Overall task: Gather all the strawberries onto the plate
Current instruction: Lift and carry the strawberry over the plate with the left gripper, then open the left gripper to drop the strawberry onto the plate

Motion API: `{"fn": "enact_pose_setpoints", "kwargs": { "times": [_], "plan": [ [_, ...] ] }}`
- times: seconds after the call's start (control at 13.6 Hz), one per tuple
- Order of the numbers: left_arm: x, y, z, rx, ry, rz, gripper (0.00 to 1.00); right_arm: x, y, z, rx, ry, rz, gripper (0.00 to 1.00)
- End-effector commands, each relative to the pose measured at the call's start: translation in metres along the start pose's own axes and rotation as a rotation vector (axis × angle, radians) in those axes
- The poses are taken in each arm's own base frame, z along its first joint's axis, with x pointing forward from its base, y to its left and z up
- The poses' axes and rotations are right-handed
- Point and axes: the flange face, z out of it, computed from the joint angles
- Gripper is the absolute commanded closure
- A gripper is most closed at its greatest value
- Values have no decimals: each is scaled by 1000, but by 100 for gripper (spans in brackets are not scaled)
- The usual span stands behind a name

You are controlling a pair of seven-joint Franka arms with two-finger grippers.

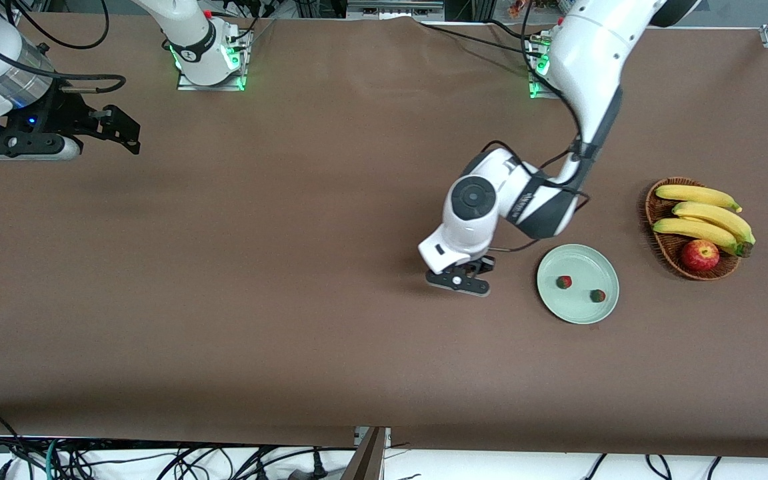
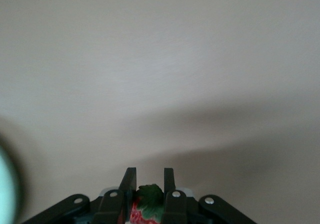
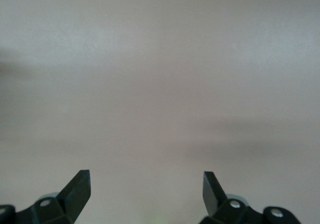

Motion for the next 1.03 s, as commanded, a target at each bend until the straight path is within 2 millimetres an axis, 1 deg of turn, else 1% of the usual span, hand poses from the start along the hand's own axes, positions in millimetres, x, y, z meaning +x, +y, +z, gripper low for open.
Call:
{"fn": "enact_pose_setpoints", "kwargs": {
  "times": [0.0, 0.07, 0.15, 0.22, 0.29, 0.37, 0.44, 0.51, 0.73, 0.81, 0.95],
  "plan": [
    [-4, -62, -14, 25, -62, 208, 100, 4, 1, -21, -6, 31, -3, 1],
    [-5, -88, -13, 24, -88, 284, 100, 4, 2, -21, -3, 27, -6, 0],
    [-6, -115, -10, 16, -105, 357, 100, 4, 9, -20, 5, 20, 9, 0],
    [-7, -141, -7, 8, -114, 422, 100, 2, 13, -19, 8, -1, 24, 1],
    [-7, -165, -3, -2, -120, 479, 100, 0, 11, -20, 18, -6, 28, 1],
    [-9, -177, 4, -13, -127, 528, 100, -1, 12, -21, 29, -7, 31, 1],
    [-12, -193, 12, -21, -132, 539, 100, -2, 12, -22, 32, -6, 29, 0],
    [-13, -195, 16, -22, -124, 543, 100, -2, 12, -22, 31, -12, 29, 1],
    [-20, -191, 36, -28, -94, 553, 100, 0, 9, -18, 32, -18, 21, 0],
    [-20, -187, 38, -30, -87, 559, 100, 0, 7, -17, 33, -19, 21, 1],
    [-21, -186, 43, -30, -71, 560, 97, 1, 0, -16, 32, -12, 9, 1]
  ]
}}
